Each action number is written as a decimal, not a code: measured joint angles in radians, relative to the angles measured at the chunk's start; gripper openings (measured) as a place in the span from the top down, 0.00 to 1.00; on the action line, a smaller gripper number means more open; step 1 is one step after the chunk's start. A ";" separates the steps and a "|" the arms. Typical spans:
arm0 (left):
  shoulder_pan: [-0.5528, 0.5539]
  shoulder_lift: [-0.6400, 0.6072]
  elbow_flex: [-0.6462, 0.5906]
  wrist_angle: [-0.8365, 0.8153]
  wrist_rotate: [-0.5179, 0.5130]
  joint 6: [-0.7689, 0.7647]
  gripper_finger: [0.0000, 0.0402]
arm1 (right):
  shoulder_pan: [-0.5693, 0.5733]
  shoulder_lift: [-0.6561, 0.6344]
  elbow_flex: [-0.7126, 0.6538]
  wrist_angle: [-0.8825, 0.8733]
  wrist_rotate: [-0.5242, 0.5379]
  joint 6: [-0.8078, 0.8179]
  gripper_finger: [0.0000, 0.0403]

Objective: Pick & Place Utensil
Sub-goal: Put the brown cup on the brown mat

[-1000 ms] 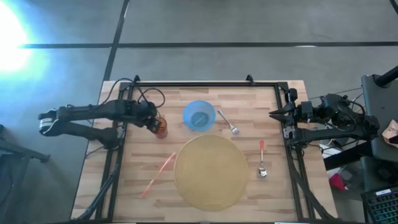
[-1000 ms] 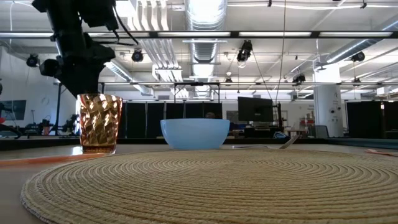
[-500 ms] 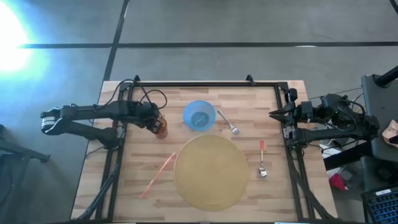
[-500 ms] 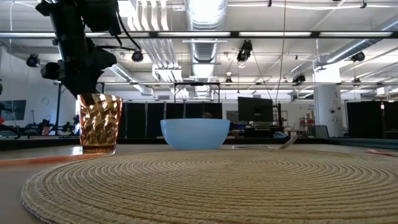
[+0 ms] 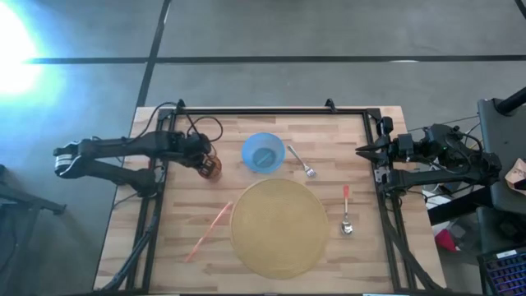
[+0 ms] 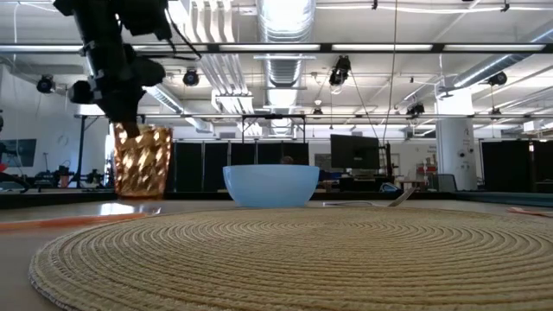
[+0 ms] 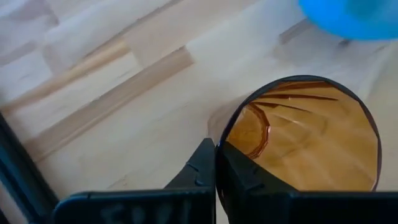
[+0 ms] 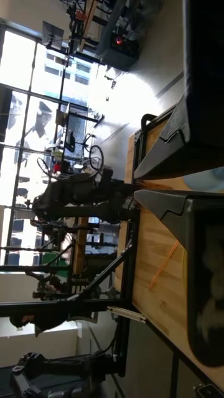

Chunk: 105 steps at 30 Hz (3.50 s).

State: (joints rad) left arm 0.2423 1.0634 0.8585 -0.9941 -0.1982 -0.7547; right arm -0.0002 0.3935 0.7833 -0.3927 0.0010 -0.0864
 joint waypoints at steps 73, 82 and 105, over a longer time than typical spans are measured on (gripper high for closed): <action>-0.402 0.591 0.467 0.106 0.093 0.180 0.99 | 0.000 0.000 0.000 0.007 0.000 0.210 0.92; -0.401 0.576 0.447 0.127 0.115 0.186 0.99 | 0.000 0.000 0.000 0.008 0.000 0.252 0.92; -0.401 0.575 0.446 0.124 0.137 0.213 0.83 | 0.000 0.018 0.000 0.017 0.001 0.323 0.92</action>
State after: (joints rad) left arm -0.1589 1.6382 1.3045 -0.8703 -0.0612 -0.5419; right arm -0.0006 0.4117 0.7832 -0.3756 0.0021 0.2368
